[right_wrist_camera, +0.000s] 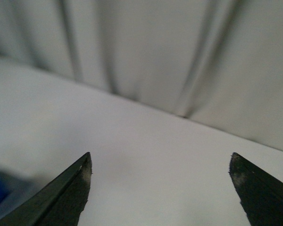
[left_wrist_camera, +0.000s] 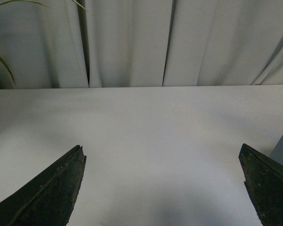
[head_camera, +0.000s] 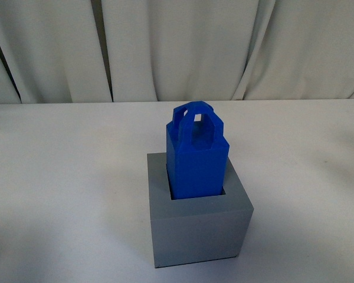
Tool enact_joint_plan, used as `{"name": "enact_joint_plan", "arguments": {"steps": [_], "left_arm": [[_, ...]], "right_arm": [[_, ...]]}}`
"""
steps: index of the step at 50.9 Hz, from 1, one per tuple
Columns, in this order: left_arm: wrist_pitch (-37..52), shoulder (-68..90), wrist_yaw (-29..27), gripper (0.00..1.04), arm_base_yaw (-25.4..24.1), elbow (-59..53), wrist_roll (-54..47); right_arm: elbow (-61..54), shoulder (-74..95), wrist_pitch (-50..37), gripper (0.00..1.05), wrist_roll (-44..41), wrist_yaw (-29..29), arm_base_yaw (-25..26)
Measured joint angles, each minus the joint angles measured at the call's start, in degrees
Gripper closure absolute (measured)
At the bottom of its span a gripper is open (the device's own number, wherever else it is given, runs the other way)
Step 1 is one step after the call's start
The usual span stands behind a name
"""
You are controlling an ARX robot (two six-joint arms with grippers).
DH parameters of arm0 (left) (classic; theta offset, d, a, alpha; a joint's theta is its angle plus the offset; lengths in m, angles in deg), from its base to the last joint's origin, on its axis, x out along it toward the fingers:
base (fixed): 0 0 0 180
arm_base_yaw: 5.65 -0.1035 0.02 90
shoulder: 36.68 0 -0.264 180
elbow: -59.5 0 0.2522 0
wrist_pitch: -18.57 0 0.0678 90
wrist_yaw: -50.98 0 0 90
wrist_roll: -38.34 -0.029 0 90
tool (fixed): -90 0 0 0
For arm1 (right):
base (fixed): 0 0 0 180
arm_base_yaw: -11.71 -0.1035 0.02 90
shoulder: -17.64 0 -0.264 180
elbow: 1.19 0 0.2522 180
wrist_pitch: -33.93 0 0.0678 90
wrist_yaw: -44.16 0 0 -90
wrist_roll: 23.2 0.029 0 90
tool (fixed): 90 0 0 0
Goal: Insert blue part into gray base
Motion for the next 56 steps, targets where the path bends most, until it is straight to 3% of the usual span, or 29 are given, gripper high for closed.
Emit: {"name": "enact_joint_plan", "arguments": {"steps": [1, 2, 4, 6, 13, 20, 56], "left_arm": [[0.0, 0.0, 0.1, 0.06, 0.0, 0.0, 0.0], [0.0, 0.0, 0.0, 0.06, 0.0, 0.0, 0.0], [0.0, 0.0, 0.0, 0.06, 0.0, 0.0, 0.0], [0.0, 0.0, 0.0, 0.06, 0.0, 0.0, 0.0], [0.0, 0.0, 0.0, 0.06, 0.0, 0.0, 0.0], [0.0, 0.0, 0.0, 0.06, 0.0, 0.0, 0.0], [0.0, 0.0, 0.0, 0.06, 0.0, 0.0, 0.0]], "right_arm": [[-2.6, -0.9, -4.9, 0.26, 2.3, -8.8, -1.1], [-3.5, -1.2, -6.2, 0.28, 3.3, -10.9, -1.3], [-7.7, -3.2, -11.8, 0.38, 5.8, -21.6, -1.9], [-10.0, -4.7, -13.4, 0.45, 7.2, -25.9, -1.9], [-18.3, -10.2, -15.4, 0.78, 9.1, -27.6, -1.8], [-22.8, -14.7, -15.6, 1.02, 9.2, -27.6, -1.9], [-34.2, -37.0, -4.8, 1.02, 9.5, -27.6, -1.9]]}}
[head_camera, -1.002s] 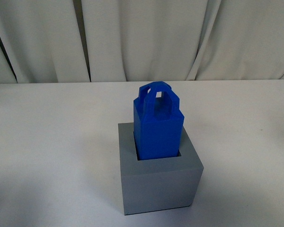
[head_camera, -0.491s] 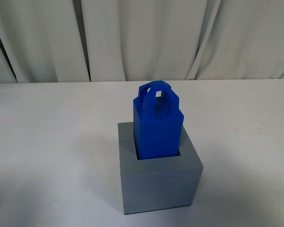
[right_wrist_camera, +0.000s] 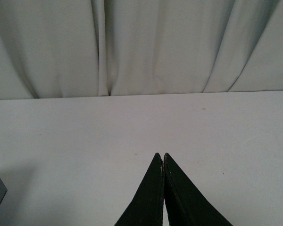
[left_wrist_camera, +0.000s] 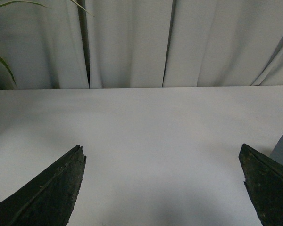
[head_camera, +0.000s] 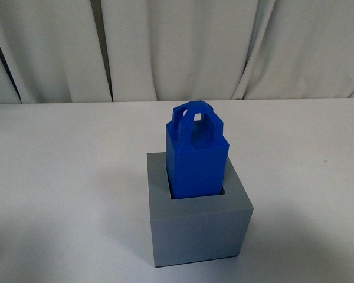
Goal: Insert blue part into gray base
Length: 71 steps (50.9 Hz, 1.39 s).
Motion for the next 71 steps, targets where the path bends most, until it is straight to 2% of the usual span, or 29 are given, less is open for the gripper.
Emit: {"name": "enact_joint_plan", "arguments": {"steps": [7, 37, 53, 57, 65, 66, 71], "left_arm": [[0.0, 0.0, 0.0, 0.06, 0.0, 0.0, 0.0], [0.0, 0.0, 0.0, 0.06, 0.0, 0.0, 0.0], [0.0, 0.0, 0.0, 0.06, 0.0, 0.0, 0.0], [0.0, 0.0, 0.0, 0.06, 0.0, 0.0, 0.0], [0.0, 0.0, 0.0, 0.06, 0.0, 0.0, 0.0], [0.0, 0.0, 0.0, 0.06, 0.0, 0.0, 0.0], [0.0, 0.0, 0.0, 0.06, 0.0, 0.0, 0.0]], "right_arm": [[-2.4, -1.6, -1.2, 1.02, 0.0, 0.0, 0.0], [-2.5, -19.0, 15.6, 1.02, 0.1, 0.0, 0.0], [-2.5, -25.0, 21.5, 1.02, 0.1, 0.0, 0.0], [-2.4, -32.0, 30.6, 1.02, 0.1, 0.2, 0.0], [-2.4, -34.7, 31.7, 1.02, 0.1, 0.2, 0.0], [-2.4, -34.7, 31.7, 1.02, 0.0, 0.2, 0.0], [-2.4, -34.8, 31.7, 0.79, 0.0, 0.2, 0.0]]}}
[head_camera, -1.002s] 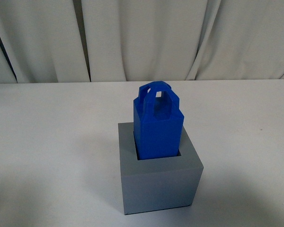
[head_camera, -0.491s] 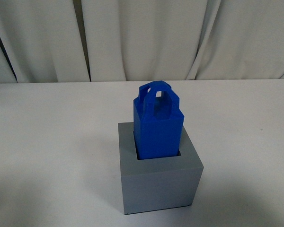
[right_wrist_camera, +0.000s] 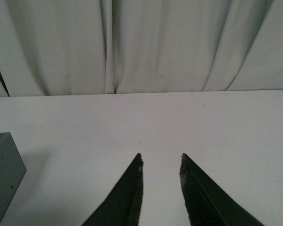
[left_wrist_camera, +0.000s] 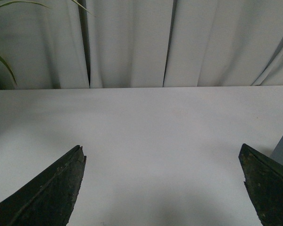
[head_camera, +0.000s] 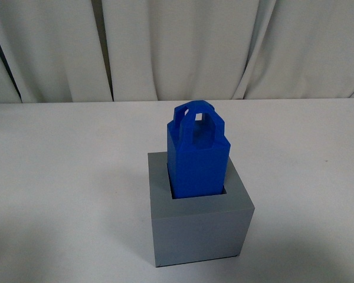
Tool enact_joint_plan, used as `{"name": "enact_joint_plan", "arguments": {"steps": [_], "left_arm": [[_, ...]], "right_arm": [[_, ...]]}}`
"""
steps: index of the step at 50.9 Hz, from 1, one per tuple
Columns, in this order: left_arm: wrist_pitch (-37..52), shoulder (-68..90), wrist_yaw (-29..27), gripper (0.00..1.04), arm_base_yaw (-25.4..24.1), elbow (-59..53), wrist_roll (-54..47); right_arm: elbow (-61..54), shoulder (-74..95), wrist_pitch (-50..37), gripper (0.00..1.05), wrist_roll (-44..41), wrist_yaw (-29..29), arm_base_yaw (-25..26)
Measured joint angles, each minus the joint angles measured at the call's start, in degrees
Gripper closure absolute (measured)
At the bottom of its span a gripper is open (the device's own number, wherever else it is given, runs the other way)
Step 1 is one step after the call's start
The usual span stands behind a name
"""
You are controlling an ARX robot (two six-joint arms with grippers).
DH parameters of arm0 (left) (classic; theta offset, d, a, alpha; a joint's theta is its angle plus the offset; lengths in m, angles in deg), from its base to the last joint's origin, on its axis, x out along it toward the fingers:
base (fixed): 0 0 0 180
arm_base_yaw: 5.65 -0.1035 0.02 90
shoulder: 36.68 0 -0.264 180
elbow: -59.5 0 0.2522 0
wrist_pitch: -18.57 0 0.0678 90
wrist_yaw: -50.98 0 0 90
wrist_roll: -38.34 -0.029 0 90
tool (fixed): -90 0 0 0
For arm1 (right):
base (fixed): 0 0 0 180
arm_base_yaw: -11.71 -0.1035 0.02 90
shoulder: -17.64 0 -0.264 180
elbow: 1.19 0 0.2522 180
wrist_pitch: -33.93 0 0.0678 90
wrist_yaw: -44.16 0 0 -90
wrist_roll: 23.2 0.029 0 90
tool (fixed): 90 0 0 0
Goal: Insert blue part into gray base
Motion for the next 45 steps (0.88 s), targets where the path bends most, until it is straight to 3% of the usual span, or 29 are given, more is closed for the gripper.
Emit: {"name": "enact_joint_plan", "arguments": {"steps": [7, 19, 45], "left_arm": [[0.0, 0.0, 0.0, 0.06, 0.0, 0.0, 0.0], [0.0, 0.0, 0.0, 0.06, 0.0, 0.0, 0.0], [0.0, 0.0, 0.0, 0.06, 0.0, 0.0, 0.0]], "right_arm": [[0.0, 0.0, 0.0, 0.47, 0.0, 0.0, 0.0], [0.0, 0.0, 0.0, 0.07, 0.0, 0.0, 0.0], [0.0, 0.0, 0.0, 0.07, 0.1, 0.0, 0.0]]}}
